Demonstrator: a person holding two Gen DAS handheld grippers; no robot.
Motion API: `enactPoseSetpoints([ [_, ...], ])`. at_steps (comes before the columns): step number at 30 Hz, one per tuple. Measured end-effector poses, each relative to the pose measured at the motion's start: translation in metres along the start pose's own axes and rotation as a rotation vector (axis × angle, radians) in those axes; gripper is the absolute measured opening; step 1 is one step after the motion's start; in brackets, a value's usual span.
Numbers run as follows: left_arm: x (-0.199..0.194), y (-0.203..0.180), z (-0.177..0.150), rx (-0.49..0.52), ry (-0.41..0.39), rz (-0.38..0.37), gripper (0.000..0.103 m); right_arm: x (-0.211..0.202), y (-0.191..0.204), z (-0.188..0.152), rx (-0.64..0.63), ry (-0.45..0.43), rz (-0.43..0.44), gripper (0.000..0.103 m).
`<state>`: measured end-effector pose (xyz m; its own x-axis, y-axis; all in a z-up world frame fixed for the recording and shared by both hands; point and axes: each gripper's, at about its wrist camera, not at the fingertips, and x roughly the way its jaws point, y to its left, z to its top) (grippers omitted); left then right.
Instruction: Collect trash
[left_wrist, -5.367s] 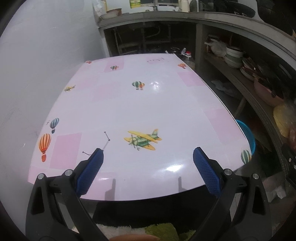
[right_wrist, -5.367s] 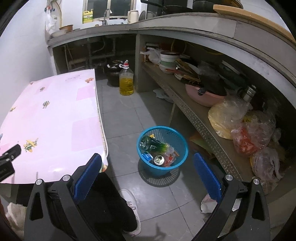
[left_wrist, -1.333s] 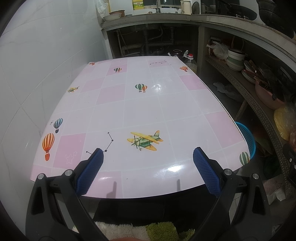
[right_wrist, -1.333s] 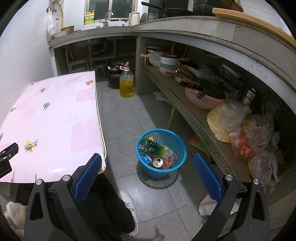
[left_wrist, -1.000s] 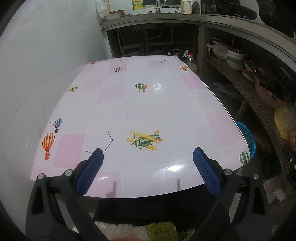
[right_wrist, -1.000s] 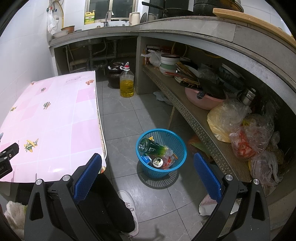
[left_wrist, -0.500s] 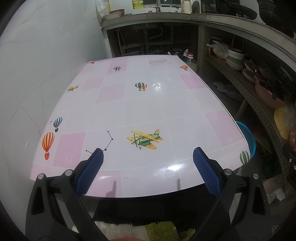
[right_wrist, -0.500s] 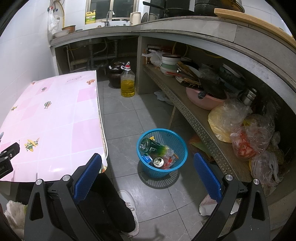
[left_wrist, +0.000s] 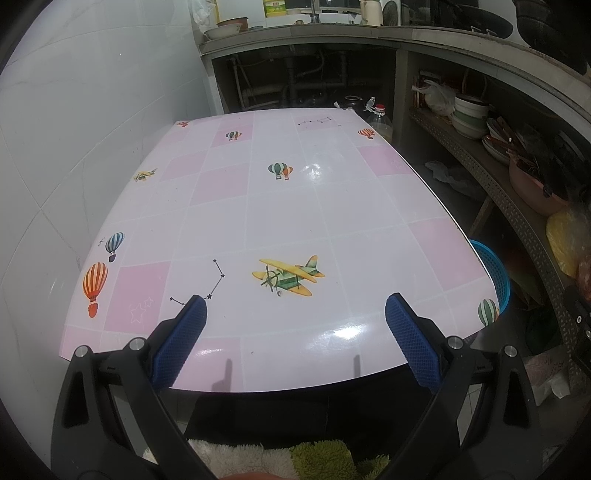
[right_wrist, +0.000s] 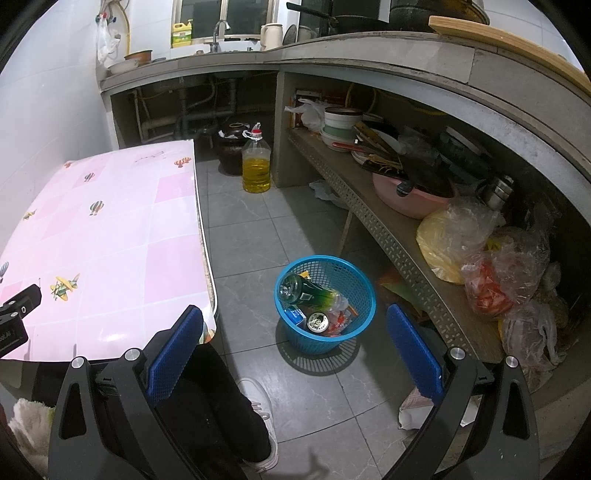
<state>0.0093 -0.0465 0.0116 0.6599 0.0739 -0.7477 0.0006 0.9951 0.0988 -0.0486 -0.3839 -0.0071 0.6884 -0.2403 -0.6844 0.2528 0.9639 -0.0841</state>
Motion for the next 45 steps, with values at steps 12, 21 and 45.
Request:
enactPoseSetpoints([
  [12,0.000,0.000,0.001,-0.002,0.001,-0.001,0.093,0.000,0.004,0.000,-0.001,-0.001,-0.001,0.096],
  [21,0.000,0.001,0.002,-0.002,0.003,-0.003,0.093,0.001,0.004,0.000,-0.002,0.002,0.000,0.096],
  [45,0.001,0.001,0.004,-0.003,0.020,-0.014,0.093,-0.004,0.005,0.001,0.007,-0.002,-0.002,0.097],
])
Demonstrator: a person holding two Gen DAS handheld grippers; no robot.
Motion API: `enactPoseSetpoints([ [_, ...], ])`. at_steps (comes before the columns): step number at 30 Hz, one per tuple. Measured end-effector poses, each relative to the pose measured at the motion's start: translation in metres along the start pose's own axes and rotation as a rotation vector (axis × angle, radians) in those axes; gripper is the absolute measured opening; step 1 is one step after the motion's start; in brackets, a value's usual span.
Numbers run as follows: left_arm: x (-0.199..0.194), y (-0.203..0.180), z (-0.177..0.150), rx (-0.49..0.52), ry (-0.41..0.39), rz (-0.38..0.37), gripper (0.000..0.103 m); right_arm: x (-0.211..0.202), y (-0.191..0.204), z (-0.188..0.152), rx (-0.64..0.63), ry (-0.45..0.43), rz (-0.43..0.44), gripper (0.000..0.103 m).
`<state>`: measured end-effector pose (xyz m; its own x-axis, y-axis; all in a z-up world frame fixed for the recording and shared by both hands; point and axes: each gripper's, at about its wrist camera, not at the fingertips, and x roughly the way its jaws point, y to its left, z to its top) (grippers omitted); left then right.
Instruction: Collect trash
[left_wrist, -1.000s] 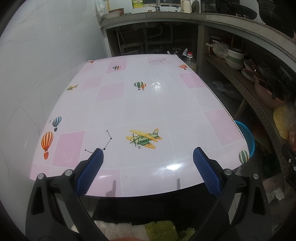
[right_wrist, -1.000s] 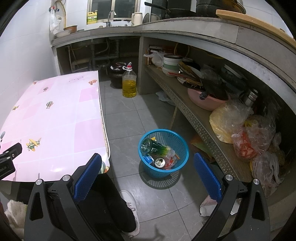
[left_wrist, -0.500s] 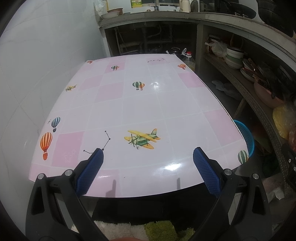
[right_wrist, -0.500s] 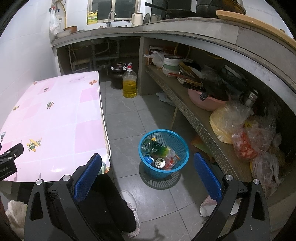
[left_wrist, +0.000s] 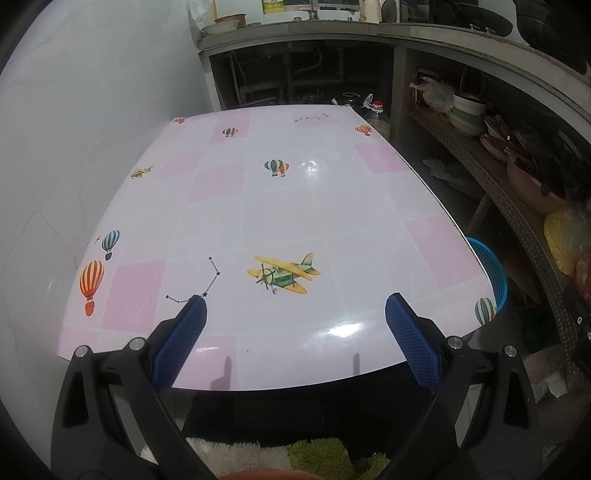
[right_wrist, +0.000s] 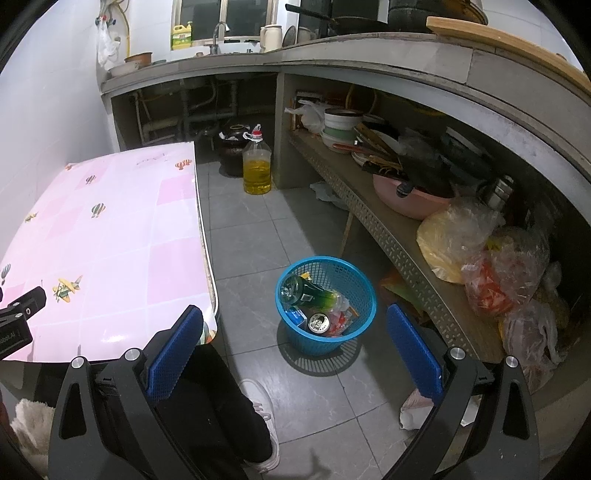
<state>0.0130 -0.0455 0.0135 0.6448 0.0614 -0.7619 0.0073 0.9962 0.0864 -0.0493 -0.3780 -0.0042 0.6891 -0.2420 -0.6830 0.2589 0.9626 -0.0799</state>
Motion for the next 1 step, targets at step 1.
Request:
enactPoseSetpoints([
  [1,-0.0001,0.0000,-0.0004,-0.001,0.001,-0.001,0.093,0.0012,-0.0025,-0.0009,0.001,0.000,0.001,0.096],
])
